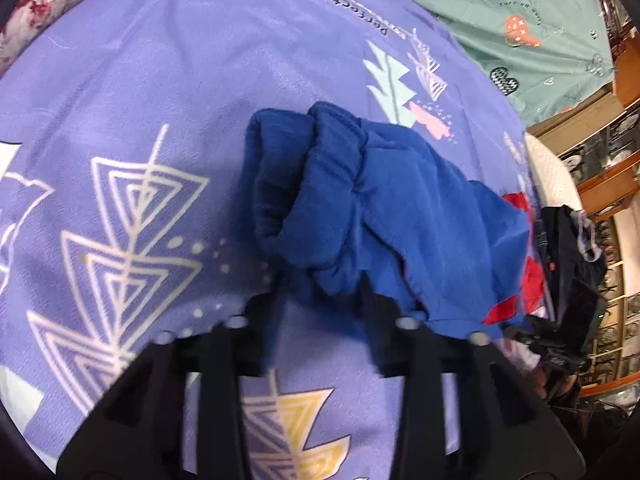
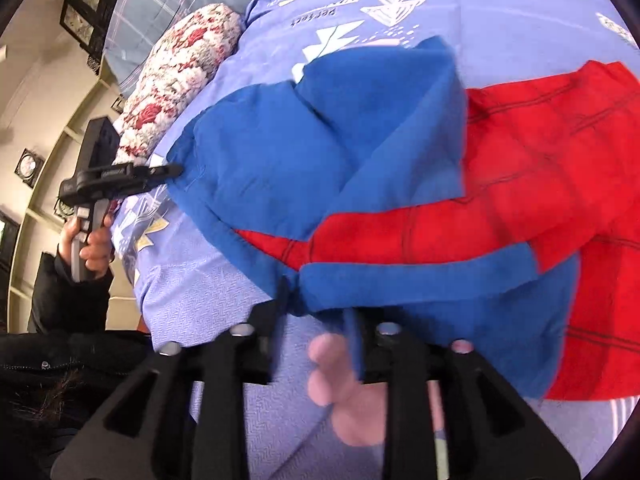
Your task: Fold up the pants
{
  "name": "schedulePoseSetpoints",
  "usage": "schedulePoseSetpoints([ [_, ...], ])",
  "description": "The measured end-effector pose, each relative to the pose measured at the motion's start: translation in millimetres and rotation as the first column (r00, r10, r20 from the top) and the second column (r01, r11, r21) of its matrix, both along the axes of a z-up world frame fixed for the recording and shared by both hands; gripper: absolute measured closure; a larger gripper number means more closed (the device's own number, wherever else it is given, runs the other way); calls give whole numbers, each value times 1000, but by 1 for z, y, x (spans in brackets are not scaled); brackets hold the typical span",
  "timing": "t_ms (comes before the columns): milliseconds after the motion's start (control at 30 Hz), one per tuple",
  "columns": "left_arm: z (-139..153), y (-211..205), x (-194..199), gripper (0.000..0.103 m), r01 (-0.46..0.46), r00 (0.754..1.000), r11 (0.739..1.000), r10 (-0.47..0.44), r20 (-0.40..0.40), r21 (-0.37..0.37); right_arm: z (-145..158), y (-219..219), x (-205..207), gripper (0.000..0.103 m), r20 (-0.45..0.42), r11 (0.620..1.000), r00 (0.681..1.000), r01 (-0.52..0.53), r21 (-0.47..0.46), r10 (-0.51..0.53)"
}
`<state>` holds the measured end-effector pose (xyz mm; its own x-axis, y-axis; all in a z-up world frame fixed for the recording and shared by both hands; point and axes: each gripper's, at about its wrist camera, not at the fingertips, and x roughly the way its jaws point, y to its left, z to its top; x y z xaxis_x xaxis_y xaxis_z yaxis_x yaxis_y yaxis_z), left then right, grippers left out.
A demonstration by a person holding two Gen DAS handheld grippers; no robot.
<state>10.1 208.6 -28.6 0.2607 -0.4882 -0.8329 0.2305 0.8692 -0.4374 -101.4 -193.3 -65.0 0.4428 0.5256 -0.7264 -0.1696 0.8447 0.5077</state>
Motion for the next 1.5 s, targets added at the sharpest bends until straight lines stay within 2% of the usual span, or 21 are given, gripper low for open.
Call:
schedulePoseSetpoints([
  [33,2,3,-5,44,-10,1000,1000,10,3,20,5,-4,-3,50,10,1000,1000,20,-9,-20],
  [100,10,7,-13,44,-6,1000,1000,5,16,19,19,-20,-12,44,39,999,998,46,-6,-46],
  [167,29,13,-26,44,-8,997,1000,7,73,11,31,-37,-20,41,71,997,994,79,1,-79],
  [233,49,14,-38,43,3,991,1000,-1,136,-18,49,-70,-27,35,126,981,974,192,-18,-188],
  [267,60,8,-44,39,25,984,999,-18,179,-39,53,-87,-27,33,142,966,958,257,-23,-251],
  [333,74,-10,-51,33,78,967,994,-56,249,-82,55,-131,-22,33,141,912,903,411,-12,-405],
  [433,71,-45,-50,30,153,951,982,-114,288,-113,39,-186,1,33,119,822,817,570,-8,-565],
  [533,44,-79,-37,31,174,951,981,-146,271,-82,10,-214,34,33,13,782,782,623,29,-624],
  [567,35,-86,-34,31,169,955,983,-143,262,-78,2,-217,43,33,-15,782,782,623,34,-623],
  [600,26,-92,-32,31,169,958,983,-146,247,-76,-9,-218,56,39,-57,784,785,620,32,-617],
  [667,9,-104,-31,31,174,958,984,-161,237,-35,-21,-212,68,62,-98,804,802,594,33,-589],
  [700,3,-109,-33,31,179,956,984,-173,237,-3,-25,-207,72,90,-99,814,811,581,25,-576],
  [733,-2,-112,-35,30,181,955,983,-182,236,26,-22,-202,70,93,-80,815,813,579,17,-577],
  [867,-8,-110,-34,30,180,959,984,-179,222,19,30,-200,32,94,95,795,790,605,42,-606],
  [967,-13,-114,-33,30,182,960,983,-186,210,36,78,-213,-29,94,251,744,711,666,60,-657],
  [1033,-13,-117,-35,28,193,955,980,-200,220,51,89,-220,-63,94,285,712,673,700,53,-682],
  [1100,-14,-117,-34,28,201,954,978,-206,219,48,74,-224,-86,94,239,690,669,723,8,-704],
  [1200,-15,-116,-32,27,202,956,979,-204,213,33,26,-222,-95,95,112,680,681,731,-49,-724],
  [1300,-15,-118,-32,26,204,955,978,-207,212,39,-6,-225,-102,94,21,660,661,750,-25,-750],
  [1367,-15,-119,-33,26,207,953,977,-214,216,52,-3,-223,-105,94,31,655,655,755,-14,-755],
  [1500,-14,-118,-34,26,203,953,978,-209,219,50,24,-214,-113,95,94,661,659,750,-7,-747],
])
